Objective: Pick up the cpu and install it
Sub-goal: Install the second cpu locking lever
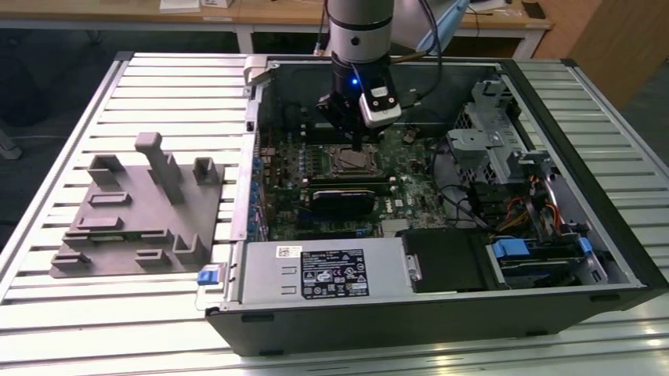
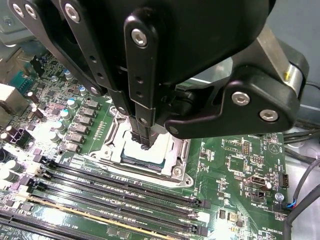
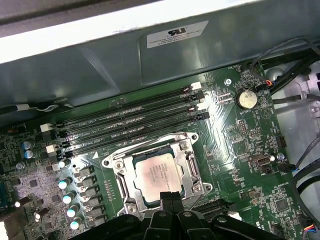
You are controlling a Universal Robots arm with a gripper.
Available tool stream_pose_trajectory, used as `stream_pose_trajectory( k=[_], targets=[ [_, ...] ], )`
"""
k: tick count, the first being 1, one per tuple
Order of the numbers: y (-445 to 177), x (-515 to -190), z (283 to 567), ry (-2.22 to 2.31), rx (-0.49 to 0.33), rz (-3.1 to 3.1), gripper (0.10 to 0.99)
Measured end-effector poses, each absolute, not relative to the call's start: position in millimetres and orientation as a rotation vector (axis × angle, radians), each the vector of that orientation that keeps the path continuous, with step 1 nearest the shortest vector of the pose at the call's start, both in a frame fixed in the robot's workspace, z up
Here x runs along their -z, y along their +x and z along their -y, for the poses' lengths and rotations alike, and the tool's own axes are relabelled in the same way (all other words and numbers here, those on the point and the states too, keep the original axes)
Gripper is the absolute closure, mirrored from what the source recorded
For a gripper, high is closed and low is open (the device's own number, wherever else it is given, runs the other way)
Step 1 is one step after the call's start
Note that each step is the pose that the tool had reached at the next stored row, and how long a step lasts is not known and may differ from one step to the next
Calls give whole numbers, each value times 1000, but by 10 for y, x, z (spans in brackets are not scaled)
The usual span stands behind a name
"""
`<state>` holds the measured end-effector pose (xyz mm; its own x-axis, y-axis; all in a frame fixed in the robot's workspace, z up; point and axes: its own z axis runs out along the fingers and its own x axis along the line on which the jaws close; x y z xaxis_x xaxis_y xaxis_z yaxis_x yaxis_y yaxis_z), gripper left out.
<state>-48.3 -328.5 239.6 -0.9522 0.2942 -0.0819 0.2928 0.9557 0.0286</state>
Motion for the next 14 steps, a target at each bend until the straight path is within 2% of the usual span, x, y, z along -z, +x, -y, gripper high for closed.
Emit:
stream_pose_trajectory(
  k=[14],
  targets=[
    [-483,-2459,3285,454,-25,-3022,980]
  ],
)
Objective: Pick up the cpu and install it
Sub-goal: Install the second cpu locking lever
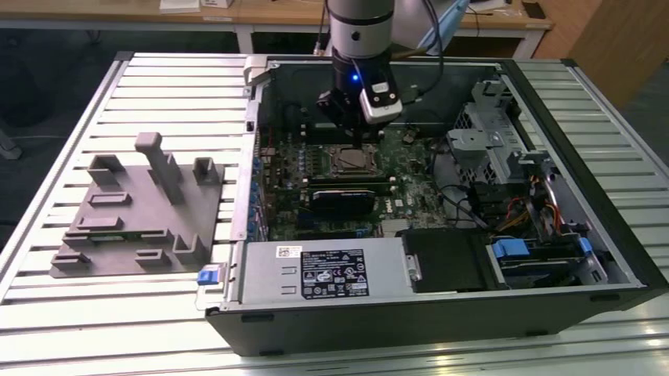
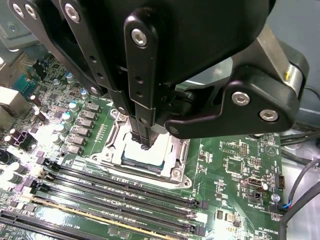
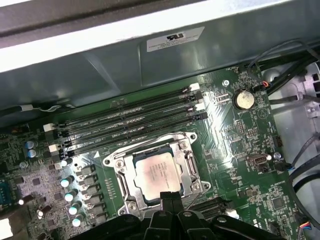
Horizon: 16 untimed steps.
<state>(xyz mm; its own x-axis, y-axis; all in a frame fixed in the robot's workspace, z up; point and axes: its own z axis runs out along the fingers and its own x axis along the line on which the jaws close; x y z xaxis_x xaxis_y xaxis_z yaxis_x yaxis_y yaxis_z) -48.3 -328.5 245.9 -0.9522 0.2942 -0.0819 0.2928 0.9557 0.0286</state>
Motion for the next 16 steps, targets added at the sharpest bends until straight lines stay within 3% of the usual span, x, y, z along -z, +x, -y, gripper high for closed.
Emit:
stream_pose_trajectory(
  k=[16],
  targets=[
    [-483,-2596,3285,454,-25,-3022,980]
  ],
)
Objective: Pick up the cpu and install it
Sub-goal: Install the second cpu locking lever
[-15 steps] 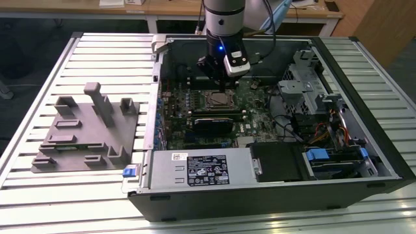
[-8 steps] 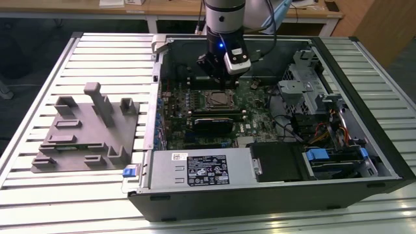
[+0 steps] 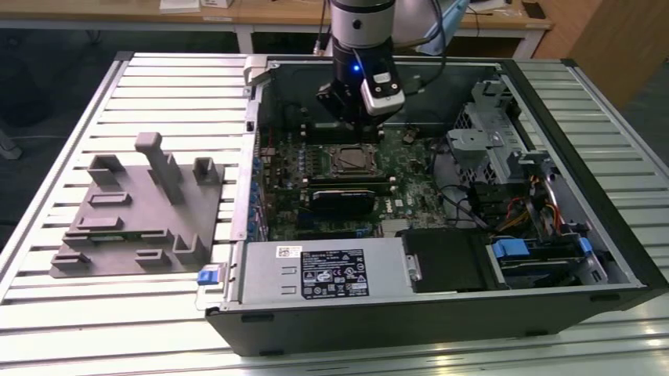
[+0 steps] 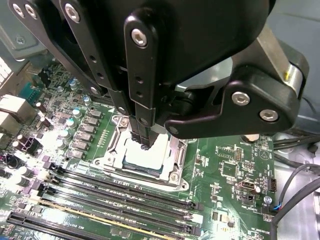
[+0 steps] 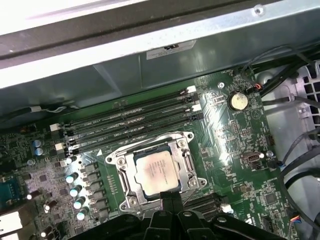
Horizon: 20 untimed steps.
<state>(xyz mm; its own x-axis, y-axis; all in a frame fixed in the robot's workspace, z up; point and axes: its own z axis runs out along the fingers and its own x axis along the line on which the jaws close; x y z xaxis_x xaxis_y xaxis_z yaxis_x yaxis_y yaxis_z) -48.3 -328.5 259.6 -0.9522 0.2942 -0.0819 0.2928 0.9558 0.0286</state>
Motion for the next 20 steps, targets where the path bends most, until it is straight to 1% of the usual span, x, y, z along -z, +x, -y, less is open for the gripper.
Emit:
stream_pose_trajectory(
  k=[20],
  targets=[
    [-460,-2619,3338,454,-17,-3023,980]
  ],
)
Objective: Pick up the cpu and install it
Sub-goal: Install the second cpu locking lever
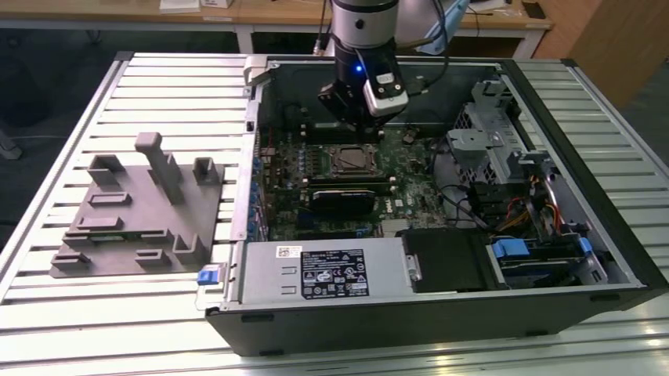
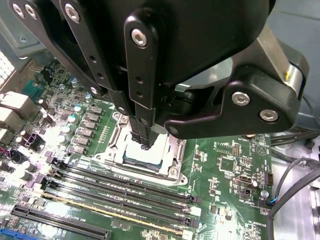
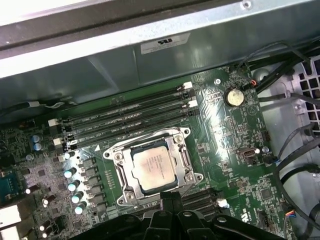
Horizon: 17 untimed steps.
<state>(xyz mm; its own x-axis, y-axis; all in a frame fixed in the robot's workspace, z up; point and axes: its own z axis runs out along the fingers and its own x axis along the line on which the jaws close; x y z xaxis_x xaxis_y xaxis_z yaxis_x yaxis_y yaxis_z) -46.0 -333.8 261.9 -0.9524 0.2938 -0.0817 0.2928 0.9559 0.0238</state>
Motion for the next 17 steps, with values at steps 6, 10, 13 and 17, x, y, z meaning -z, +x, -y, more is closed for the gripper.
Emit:
stream_pose_trajectory(
  k=[6,10,13,17],
  targets=[
    [-460,-2619,3354,454,-10,-3023,980],
    [-459,-2619,3365,453,-4,-3022,980],
    [-459,-2620,3371,453,2,-3022,980],
    [-459,-2619,3380,453,9,-3021,980]
  ],
)
